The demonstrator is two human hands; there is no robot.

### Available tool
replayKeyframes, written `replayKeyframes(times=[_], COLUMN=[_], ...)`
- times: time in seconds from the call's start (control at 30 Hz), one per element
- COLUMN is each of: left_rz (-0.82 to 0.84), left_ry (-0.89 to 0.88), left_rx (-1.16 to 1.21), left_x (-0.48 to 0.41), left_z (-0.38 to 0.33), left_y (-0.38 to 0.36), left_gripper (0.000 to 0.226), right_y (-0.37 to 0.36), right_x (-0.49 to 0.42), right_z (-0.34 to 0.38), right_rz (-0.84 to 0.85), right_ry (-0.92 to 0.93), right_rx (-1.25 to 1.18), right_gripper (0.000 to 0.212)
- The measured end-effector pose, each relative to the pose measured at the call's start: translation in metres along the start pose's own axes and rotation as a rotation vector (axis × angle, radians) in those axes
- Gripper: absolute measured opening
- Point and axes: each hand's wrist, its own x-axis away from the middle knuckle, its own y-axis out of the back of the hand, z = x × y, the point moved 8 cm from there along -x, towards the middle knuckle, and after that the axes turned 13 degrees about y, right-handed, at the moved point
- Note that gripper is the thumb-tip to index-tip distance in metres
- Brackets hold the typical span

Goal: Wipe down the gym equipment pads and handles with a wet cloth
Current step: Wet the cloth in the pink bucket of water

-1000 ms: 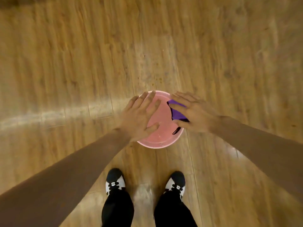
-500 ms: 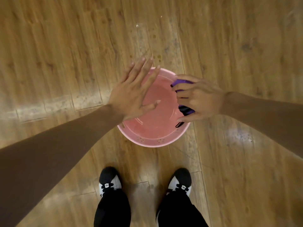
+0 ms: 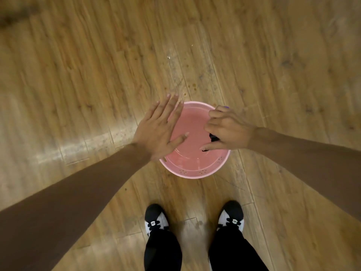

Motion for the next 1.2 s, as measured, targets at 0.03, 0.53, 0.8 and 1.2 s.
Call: replayKeyframes(times=[0.03,0.53,0.8,1.2], left_rz=[-0.005,-0.170,-0.224,-0.316], left_ry=[0.006,0.138,0.039,-0.024], left_rx=[-0.003,0.086,0.037,-0.062], left_x=[0.001,0.017,-0.023,-0.226], left_z=[0.001,-0.108,-0.187,-0.207], left_y=[0.010,0.324,0.525,0.741], left_gripper=[0.090,0.082,0.082,0.077], right_y=[0.011,0.343,0.563,0.725], right_x=[-0.004,0.057,0.049,-0.015], right_z=[-0.002,-0.054,-0.124,-0.359], right_rz=[-0.034,-0.146,-0.302,-0.364], right_ry=[-0.070,-1.410,-1.485,-1.460], right_rx=[0.014,-0.283,-0.236,-0.135], right_gripper=[0.068,0.038,0.034,0.039])
